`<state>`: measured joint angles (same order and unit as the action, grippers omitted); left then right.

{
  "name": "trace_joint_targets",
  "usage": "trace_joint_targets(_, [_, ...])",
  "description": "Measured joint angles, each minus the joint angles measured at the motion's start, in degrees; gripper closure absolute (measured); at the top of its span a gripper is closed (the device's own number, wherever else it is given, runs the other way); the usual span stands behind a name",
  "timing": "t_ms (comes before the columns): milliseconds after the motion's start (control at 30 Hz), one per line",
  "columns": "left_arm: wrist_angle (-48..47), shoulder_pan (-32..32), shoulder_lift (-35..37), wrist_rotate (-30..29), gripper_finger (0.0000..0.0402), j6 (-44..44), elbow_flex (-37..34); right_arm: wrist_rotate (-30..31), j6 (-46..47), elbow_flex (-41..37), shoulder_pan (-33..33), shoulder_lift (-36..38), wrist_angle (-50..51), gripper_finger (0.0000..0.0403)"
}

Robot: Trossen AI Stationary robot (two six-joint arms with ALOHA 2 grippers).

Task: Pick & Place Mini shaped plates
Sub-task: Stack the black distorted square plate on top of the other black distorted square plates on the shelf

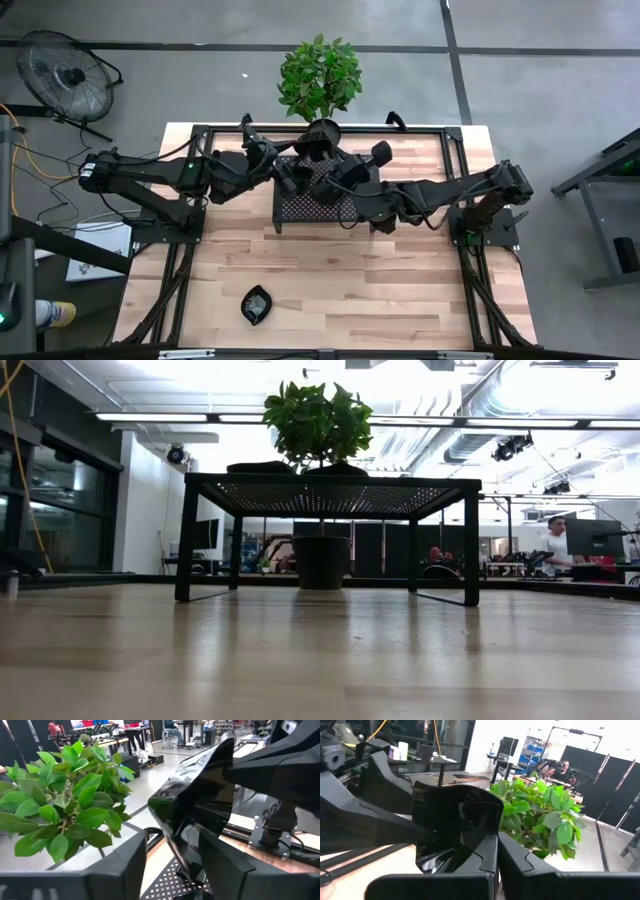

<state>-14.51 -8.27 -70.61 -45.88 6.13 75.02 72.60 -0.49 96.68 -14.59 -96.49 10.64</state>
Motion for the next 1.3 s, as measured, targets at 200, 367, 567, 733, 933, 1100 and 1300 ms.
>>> trace_joint_targets(200, [-0.08, 0.00, -0.02, 0.28, 0.0293, 0.13, 0.00, 0.14, -0.72, 0.00, 0.00, 0.00, -0.22, 0.0403])
trace_joint_targets(367, [-0.11, 0.00, -0.02, 0.18, 0.0360, 0.16, 0.00, 0.36, -1.49, 0.00, 0.00, 0.00, -0.34, 0.0403])
trace_joint_targets(567, [-0.12, 0.02, -0.02, 0.02, 0.0394, 0.20, 0.00, 0.35, -1.49, 0.00, -0.04, 0.00, -0.62, 0.0403])
trace_joint_targets(733, [-0.22, 0.02, -0.02, -0.16, 0.0399, -0.11, 0.00, -1.03, -1.56, 0.00, -0.02, 0.00, -0.62, 0.0402])
trace_joint_targets(933, [-0.61, 0.02, 0.00, -0.35, 0.0400, -0.28, 0.00, -5.02, -2.39, 0.00, -0.05, 0.07, -0.68, 0.0363])
trace_joint_targets(1100, [-0.59, 0.02, 0.00, -0.05, 0.0401, -0.52, 0.00, -5.77, -1.03, -0.07, -0.02, 0.60, -1.07, 0.0291])
trace_joint_targets(1300, [-0.59, 0.00, 0.41, -1.08, 0.0401, -1.83, 0.02, -5.92, -1.04, -0.07, -0.07, 2.34, -1.49, 0.0210])
